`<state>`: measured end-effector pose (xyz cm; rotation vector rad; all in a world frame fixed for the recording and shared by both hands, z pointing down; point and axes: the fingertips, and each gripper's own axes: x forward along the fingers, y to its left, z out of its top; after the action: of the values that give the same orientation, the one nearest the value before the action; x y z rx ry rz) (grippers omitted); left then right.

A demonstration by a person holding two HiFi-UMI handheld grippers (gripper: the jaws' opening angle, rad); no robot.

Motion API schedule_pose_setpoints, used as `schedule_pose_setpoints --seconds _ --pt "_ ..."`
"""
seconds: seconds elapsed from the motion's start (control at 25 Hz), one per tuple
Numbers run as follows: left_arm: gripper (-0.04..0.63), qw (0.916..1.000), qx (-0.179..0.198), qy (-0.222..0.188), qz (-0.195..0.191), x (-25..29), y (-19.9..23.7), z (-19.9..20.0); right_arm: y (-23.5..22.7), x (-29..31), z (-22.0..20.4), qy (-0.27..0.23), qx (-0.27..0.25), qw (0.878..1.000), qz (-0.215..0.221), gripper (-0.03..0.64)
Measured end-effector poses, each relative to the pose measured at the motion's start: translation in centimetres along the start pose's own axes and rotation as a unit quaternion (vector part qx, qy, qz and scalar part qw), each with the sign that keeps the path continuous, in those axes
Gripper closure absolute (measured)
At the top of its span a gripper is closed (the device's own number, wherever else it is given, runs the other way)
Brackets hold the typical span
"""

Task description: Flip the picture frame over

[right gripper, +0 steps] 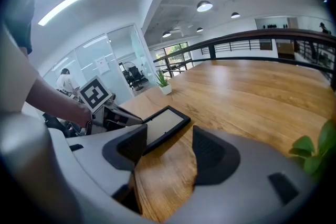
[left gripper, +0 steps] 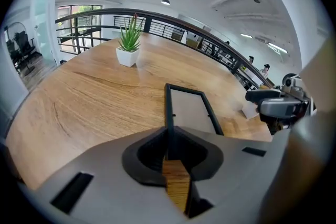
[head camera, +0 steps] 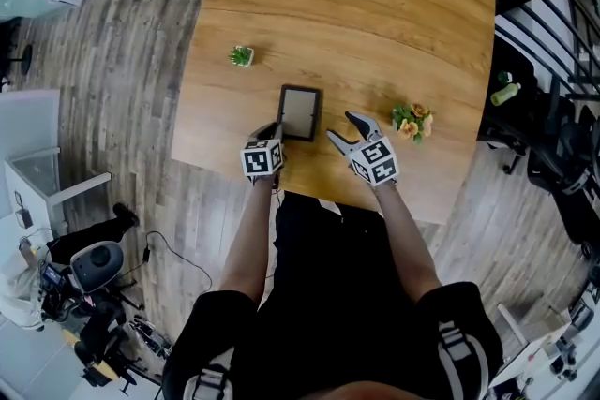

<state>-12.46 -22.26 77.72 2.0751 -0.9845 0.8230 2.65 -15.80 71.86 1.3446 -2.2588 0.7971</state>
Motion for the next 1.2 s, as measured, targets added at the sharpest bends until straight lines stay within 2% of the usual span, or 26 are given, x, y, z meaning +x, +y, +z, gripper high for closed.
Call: schedule_pose_setpoints --seconds 0.36,0.68,0.84,0.96,1.08,1.2 --pt "0.54 0.9998 -0.005 -0.018 -0.01 -1.7 -1.7 0.7 1.2 1.1 -1.2 0.008 0.023 0.999 0.028 0.336" --pt "0.54 0.9987 0.008 -0.048 -0.012 -4.5 -3.8 1.8 2.1 0.8 -2.0 0.002 0.058 0.997 0.052 0.336" --pt "0.539 0.9978 0.023 -0.062 -0.01 -5.8 -5.0 2.2 3.0 0.5 -1.6 -0.01 0.078 0.993 0.09 0.374" --pt "0.54 0.9968 0.028 -0.074 -0.01 -6.6 -5.8 2.4 3.7 0.3 -1.4 -0.016 0.089 0.99 0.109 0.372" --pt "0.538 0.995 0.033 -0.093 -0.018 -7.8 -6.5 2.4 4.6 -0.1 -1.1 -0.03 0.139 0.98 0.138 0.371" --pt "0.54 0.9927 0.043 -0.111 -0.022 -8.5 -7.2 2.7 5.1 -0.4 -0.5 -0.047 0.211 0.959 0.182 0.377"
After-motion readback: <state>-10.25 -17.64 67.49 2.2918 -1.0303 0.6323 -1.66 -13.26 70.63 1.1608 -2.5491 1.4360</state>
